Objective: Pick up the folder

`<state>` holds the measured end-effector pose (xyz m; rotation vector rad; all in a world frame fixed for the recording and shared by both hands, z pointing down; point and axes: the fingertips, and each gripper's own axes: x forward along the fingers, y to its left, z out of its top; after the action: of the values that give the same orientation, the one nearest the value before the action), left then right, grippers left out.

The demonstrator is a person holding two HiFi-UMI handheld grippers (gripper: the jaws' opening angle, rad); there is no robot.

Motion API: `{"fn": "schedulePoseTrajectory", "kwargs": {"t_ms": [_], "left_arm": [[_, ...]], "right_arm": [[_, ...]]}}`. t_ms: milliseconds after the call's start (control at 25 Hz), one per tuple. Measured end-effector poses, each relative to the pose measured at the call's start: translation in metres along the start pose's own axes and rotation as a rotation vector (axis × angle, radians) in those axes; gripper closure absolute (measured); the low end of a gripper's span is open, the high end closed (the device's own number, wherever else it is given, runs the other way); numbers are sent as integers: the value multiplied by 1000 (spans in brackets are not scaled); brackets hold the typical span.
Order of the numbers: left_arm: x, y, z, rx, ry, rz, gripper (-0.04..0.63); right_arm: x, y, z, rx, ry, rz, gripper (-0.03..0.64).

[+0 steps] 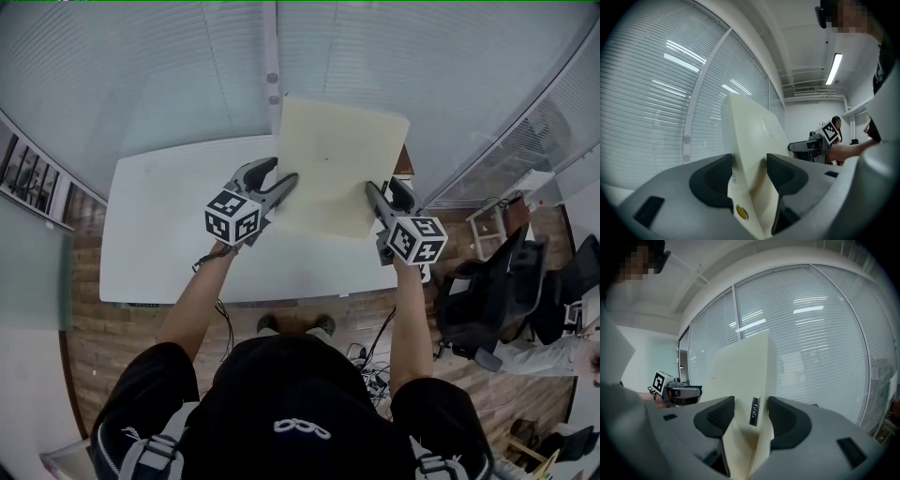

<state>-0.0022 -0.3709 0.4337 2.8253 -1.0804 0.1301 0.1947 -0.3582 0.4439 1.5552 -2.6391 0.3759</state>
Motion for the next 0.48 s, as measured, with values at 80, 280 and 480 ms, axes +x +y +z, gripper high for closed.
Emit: {"fn": "schedulePoseTrajectory", "kwargs": {"t_ms": [80,280,480], "left_arm": [[0,1,0,-1,1,1,351],[1,0,-1,0,4,0,351],[1,-1,-2,2,5,0,353]], "right_arm": [[0,0,1,-1,0,-2,370],[0,0,0,-4,0,-3,371],[-1,-1,-2,-2,-1,-5,373]]}}
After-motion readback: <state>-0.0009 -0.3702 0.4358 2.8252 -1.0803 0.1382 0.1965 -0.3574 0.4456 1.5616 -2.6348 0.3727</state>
